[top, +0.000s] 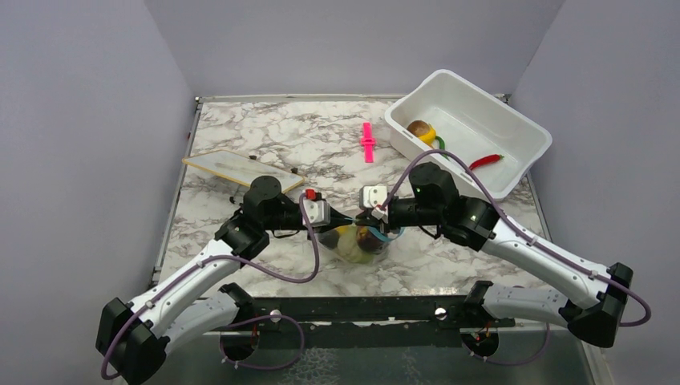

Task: Place the food in the zip-top bag and seal the zipper
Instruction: Zip the zipper food storage bag at the center of the board.

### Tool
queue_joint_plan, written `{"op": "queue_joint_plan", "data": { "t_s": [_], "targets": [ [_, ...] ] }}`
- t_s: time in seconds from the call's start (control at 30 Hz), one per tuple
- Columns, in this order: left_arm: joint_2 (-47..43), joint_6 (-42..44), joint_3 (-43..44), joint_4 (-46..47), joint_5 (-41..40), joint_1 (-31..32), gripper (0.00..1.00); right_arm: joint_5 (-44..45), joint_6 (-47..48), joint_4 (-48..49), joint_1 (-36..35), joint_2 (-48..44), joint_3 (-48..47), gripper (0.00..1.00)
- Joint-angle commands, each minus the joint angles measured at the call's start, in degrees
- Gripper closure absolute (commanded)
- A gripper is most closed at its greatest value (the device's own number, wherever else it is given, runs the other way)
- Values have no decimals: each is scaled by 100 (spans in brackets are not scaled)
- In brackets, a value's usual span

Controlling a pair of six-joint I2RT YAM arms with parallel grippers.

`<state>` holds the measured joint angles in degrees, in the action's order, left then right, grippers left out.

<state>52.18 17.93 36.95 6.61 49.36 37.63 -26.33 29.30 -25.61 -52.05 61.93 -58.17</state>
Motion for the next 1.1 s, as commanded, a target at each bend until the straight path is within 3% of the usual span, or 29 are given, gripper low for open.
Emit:
{"op": "queue_joint_plan", "data": {
  "t_s": [0.0, 0.63, 1.07],
  "targets": [
    [-332, 24, -9, 221, -234, -9, 100, 390, 82, -218, 11, -277, -124, 99],
    [-809, 334, 40, -448, -1122, -10, 100, 1424, 88, -989, 11, -975, 41, 99],
    [-1041, 714, 172, -960, -1698, -43, 100, 1675, 67, -1578, 11, -1254, -55, 99]
  ]
}}
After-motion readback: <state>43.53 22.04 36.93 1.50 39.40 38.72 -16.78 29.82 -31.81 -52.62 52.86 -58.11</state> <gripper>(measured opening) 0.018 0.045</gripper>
